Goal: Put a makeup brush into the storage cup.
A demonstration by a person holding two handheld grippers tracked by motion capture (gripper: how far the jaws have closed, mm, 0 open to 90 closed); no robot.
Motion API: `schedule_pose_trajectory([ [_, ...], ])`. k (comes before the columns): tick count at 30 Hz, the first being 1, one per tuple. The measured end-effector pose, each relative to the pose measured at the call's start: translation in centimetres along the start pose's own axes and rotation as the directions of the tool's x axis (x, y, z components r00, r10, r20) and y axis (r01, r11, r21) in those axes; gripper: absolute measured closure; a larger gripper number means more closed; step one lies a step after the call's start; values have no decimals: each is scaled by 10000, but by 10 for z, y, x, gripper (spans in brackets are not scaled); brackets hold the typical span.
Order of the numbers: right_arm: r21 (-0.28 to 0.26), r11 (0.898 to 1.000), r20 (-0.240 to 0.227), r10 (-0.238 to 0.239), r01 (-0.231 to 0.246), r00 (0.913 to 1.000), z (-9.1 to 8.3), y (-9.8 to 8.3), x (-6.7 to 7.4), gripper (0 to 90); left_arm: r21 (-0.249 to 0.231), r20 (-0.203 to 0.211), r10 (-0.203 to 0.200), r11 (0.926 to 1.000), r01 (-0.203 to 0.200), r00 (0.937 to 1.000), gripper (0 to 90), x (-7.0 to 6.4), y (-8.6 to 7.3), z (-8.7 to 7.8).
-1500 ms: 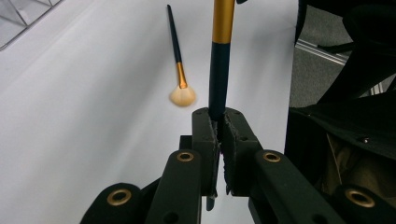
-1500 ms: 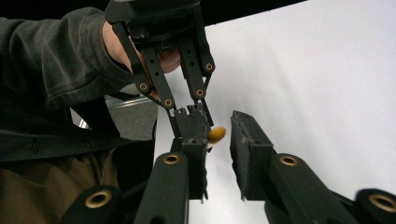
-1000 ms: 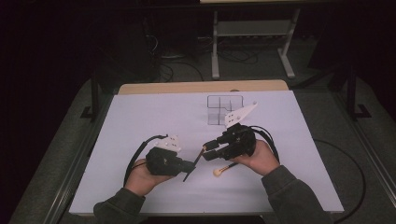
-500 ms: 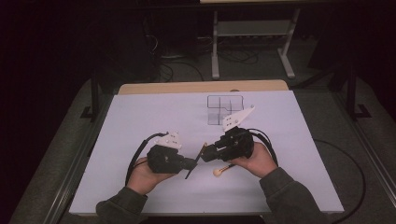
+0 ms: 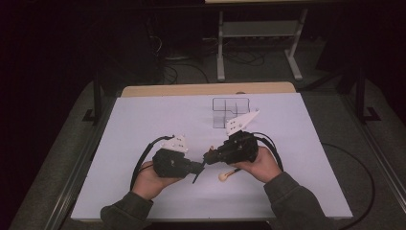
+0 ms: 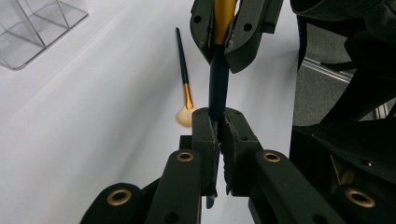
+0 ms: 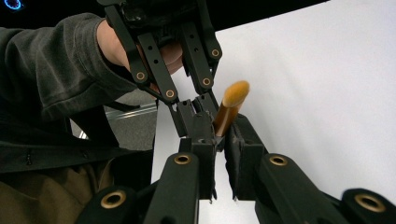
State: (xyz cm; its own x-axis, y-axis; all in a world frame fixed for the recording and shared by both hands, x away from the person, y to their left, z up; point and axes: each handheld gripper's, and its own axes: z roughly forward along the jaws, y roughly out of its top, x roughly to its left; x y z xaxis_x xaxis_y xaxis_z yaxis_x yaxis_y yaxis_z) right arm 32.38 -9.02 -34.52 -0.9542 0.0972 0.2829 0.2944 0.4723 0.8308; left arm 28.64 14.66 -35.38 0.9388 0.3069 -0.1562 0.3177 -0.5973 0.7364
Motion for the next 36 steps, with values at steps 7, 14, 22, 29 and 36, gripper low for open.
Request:
schedule_pose_trajectory([
  [7, 262, 9995, -30, -201, 202, 9998, 3, 4, 0, 827, -57, -51, -85, 9999, 84, 10000, 822, 0, -3, 0],
  [14, 538, 9983, 161, -247, 238, 9996, -1, 10, 0, 828, -253, -315, -265, 9993, 257, 9992, 738, 4, -13, -8],
  [22, 953, 9951, 500, -296, 248, 9983, -5, 14, -6, 827, -456, -566, -660, 9969, 634, 9962, 695, 10, -27, -18],
  [29, 1140, 9934, 693, -232, 152, 9973, -8, 15, -13, 827, -566, -876, -708, 9962, 660, 9936, 666, 13, -36, -26],
  [36, 1301, 9915, 935, -191, 68, 9954, -12, 17, -19, 827, -785, -1161, -988, 9928, 900, 9883, 641, 15, -46, -32],
])
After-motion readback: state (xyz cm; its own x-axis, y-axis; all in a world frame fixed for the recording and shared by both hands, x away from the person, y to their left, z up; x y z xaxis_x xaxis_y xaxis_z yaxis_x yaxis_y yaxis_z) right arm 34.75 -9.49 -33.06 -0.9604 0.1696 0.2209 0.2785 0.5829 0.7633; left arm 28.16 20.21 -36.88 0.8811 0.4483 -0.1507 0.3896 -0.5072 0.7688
